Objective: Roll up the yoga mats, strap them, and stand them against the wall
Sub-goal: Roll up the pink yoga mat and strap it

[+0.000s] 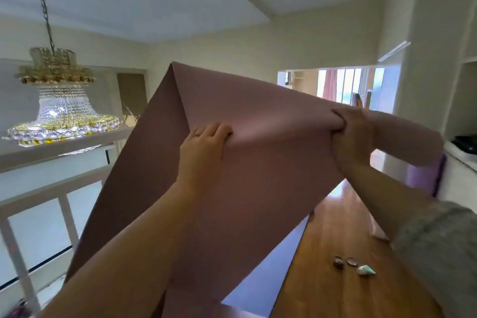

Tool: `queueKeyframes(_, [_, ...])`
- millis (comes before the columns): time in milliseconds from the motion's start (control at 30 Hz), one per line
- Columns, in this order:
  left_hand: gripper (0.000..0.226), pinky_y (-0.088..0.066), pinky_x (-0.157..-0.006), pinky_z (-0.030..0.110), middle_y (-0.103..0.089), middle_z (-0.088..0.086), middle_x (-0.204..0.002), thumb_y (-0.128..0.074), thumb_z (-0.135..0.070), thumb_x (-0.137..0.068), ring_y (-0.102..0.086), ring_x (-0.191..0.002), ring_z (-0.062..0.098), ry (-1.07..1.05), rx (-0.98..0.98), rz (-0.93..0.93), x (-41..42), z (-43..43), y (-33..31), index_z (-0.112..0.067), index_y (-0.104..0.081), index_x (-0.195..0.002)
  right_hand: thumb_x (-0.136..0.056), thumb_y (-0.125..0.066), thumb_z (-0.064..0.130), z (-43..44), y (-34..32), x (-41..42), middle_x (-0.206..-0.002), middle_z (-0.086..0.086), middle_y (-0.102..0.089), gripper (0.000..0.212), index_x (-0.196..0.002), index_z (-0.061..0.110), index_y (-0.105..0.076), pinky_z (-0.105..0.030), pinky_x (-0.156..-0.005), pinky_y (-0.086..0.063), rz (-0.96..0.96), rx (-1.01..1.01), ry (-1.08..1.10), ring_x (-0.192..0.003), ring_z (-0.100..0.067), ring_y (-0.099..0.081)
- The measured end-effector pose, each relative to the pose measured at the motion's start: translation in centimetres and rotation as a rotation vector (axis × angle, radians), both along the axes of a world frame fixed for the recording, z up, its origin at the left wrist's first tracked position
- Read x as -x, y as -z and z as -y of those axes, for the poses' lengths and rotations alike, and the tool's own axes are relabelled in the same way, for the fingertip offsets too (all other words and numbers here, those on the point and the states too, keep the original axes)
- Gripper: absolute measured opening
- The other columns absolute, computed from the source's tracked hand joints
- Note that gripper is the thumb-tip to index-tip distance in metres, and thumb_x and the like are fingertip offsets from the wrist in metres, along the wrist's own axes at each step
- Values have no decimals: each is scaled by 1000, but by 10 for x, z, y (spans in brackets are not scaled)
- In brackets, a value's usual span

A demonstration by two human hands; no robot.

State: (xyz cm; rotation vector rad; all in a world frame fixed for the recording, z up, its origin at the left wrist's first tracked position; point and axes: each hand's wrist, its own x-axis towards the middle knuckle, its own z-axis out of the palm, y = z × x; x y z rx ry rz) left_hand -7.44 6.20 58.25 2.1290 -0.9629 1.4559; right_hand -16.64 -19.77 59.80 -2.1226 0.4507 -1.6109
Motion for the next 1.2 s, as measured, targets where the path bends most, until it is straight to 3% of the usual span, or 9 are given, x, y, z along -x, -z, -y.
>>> queueKeyframes(133, [33,-33,-61,28,-66,7,-95,-45,-9,-77,-62,-70,33,3,57,-97,0,5,-1,-12,-64,-103,-63,-50,-12,-5,-25,14,-118,-22,-62,59,-118,0,-65,-19,-89,-32,172,276,90,-104,-35,-59])
queueKeyframes(233, [32,-31,-63,29,-65,9,-99,-51,2,-77,-61,-74,35,-8,63,-163,-9,3,0,-11,-62,-104,-64,-50,-10,-11,-23,15,-120,-18,-61,59,-119,4,-65,-29,-88,-40,177,332,60,-104,-27,-55])
queueKeyframes(367, [29,-34,-74,33,-64,5,-105,-51,2,-85,-60,-82,33,-119,40,-265,-26,-7,13,-16,-61,-106,-77,-56,-3,-18,3,-1,-128,-11,-59,51,-124,14,-63,-42,-84,-49,-93,290,55,-104,-38,-60])
queueKeyframes(467, [29,-35,-96,39,-64,1,-107,-47,0,-88,-60,-93,27,-236,-77,-388,-50,-11,40,-21,-56,-107,-84,-55,3,-24,46,-24,-133,-9,-56,46,-128,16,-60,-45,-85,-50,-272,177,0,-108,-39,-58])
queueKeyframes(567, [34,-34,-102,44,-61,3,-115,-44,-2,-88,-56,-106,29,-345,-171,-475,-78,-14,79,-23,-56,-113,-87,-54,5,-28,101,-49,-137,-5,-53,47,-132,17,-56,-45,-88,-48,-429,109,-29,-114,-36,-55])
queueKeyframes(667, [38,-38,-98,45,-50,9,-121,-46,-5,-88,-48,-112,34,-446,-283,-561,-107,-12,124,-23,-52,-121,-87,-57,7,-27,151,-78,-139,-2,-52,48,-134,17,-54,-44,-88,-48,-523,56,-57,-116,-34,-55])
queueKeyframes(900, [50,-43,-83,45,-50,25,-104,-63,4,-75,-54,-93,42,-430,-379,-636,-189,31,212,-13,-60,-122,-79,-61,3,13,226,-168,-144,-1,-49,57,-134,17,-55,-40,-87,-45,-630,44,-27,-117,-29,-57])
queueKeyframes(1067, [56,-40,-87,38,-42,13,-124,-37,-8,-96,-55,-104,33,-426,-474,-773,-264,103,257,-31,-28,-146,-85,-54,6,74,265,-245,-154,1,-33,60,-142,20,-43,-39,-96,-37,-724,14,75,-127,-26,-48])
queueKeyframes(1200, [66,-42,-94,45,-39,17,-132,-40,-4,-94,-52,-110,41,-292,-448,-1003,-347,142,321,-26,-17,-152,-89,-60,14,125,305,-317,-161,0,8,76,-152,23,-18,-46,-105,-36,-965,1,-159,-137,-34,-34])
